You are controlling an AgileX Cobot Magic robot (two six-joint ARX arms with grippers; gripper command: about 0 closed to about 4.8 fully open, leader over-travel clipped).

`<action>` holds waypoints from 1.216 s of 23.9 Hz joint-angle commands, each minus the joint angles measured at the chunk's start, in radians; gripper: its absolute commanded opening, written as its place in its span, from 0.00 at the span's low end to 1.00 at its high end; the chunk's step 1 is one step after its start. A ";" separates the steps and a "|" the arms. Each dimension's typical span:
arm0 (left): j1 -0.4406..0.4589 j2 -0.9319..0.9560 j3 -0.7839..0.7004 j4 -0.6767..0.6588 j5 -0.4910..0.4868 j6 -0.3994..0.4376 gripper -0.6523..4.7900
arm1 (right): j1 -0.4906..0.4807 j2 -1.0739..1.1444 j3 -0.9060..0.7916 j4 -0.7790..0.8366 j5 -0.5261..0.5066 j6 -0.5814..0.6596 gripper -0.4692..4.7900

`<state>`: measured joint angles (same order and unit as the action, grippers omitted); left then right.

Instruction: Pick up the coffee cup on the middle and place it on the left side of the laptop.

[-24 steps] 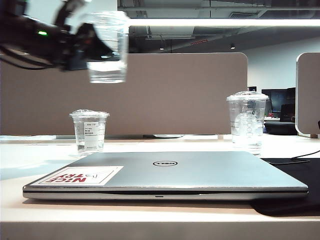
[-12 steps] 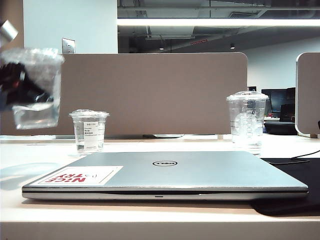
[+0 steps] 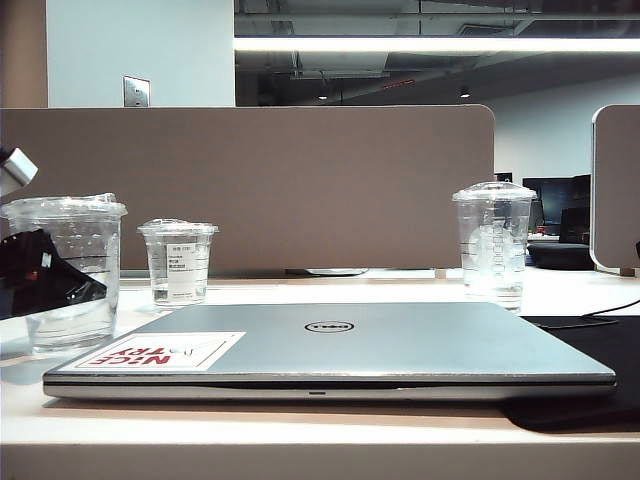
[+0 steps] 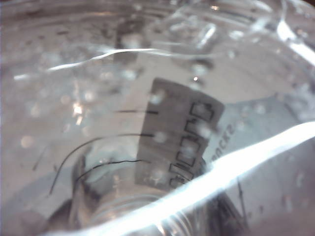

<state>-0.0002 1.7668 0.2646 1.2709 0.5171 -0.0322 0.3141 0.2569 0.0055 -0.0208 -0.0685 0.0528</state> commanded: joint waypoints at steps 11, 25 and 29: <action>0.001 0.071 0.002 0.081 0.003 -0.005 0.91 | 0.045 0.001 -0.004 0.017 0.000 -0.001 0.08; 0.005 -0.077 -0.095 0.157 0.018 -0.002 1.00 | 0.119 0.001 -0.004 0.018 -0.001 -0.001 0.08; 0.032 -0.131 -0.142 0.153 0.018 -0.002 1.00 | 0.118 0.001 -0.004 0.017 -0.001 -0.001 0.08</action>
<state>0.0204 1.6501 0.1368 1.4166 0.5339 -0.0383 0.4324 0.2569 0.0055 -0.0208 -0.0681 0.0528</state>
